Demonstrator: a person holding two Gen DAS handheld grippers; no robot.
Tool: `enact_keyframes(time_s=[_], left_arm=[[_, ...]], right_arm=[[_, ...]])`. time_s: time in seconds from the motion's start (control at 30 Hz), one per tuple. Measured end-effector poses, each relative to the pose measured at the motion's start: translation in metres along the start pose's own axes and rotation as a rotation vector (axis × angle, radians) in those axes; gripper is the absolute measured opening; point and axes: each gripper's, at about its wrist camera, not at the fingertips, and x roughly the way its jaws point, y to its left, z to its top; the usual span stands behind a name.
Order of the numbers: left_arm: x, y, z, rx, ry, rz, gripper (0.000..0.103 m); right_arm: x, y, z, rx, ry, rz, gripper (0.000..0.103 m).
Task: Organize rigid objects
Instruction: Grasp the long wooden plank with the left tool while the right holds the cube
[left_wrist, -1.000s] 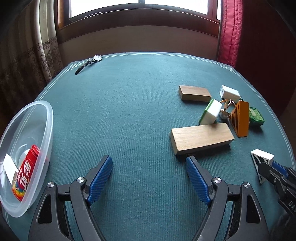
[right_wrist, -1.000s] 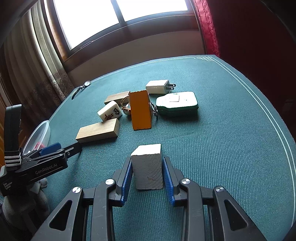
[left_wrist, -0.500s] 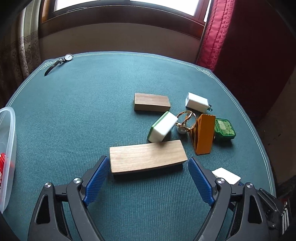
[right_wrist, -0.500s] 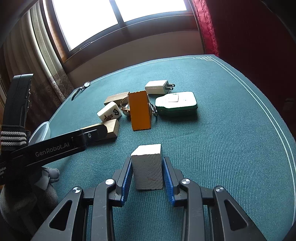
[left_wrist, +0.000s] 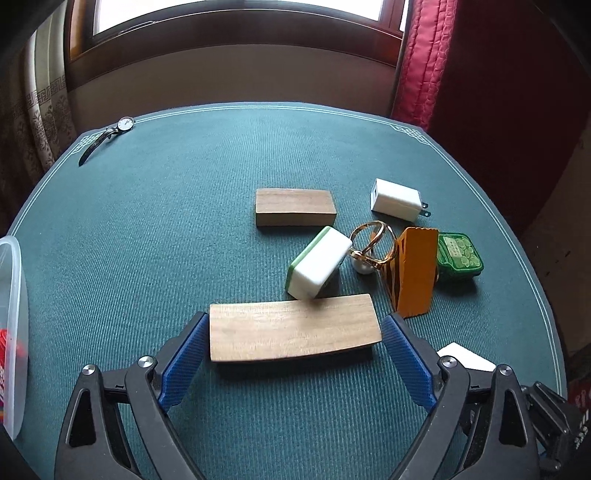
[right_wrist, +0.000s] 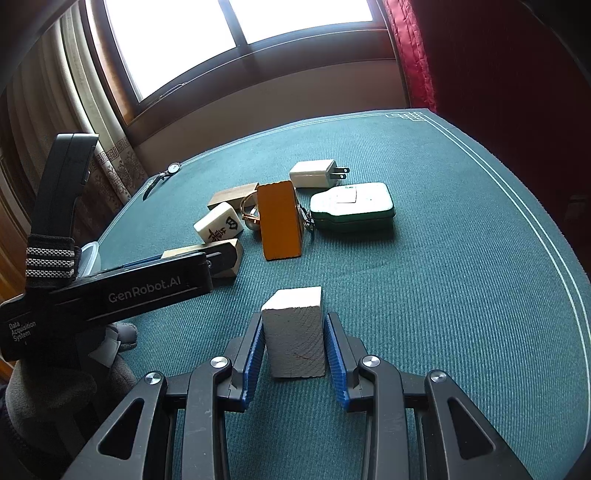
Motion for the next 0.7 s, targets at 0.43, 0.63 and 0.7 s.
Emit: enact_keyframes(time_s=[0.43,0.63,0.7], left_arm=[[0.006,0.004,0.002,-0.018,0.009,-0.008,0.101],[0.008,-0.004,0.000,-0.001,0.009,0.021,0.101],[0.010,-0.007,-0.001,0.016,0.002,0.037,0.101]], right_arm=[[0.000,0.000,0.000,0.000,0.000,0.000,0.035],[0.000,0.000,0.000,-0.001,0.000,0.000,0.035],[0.000,0.000,0.000,-0.001,0.000,0.000,0.035]])
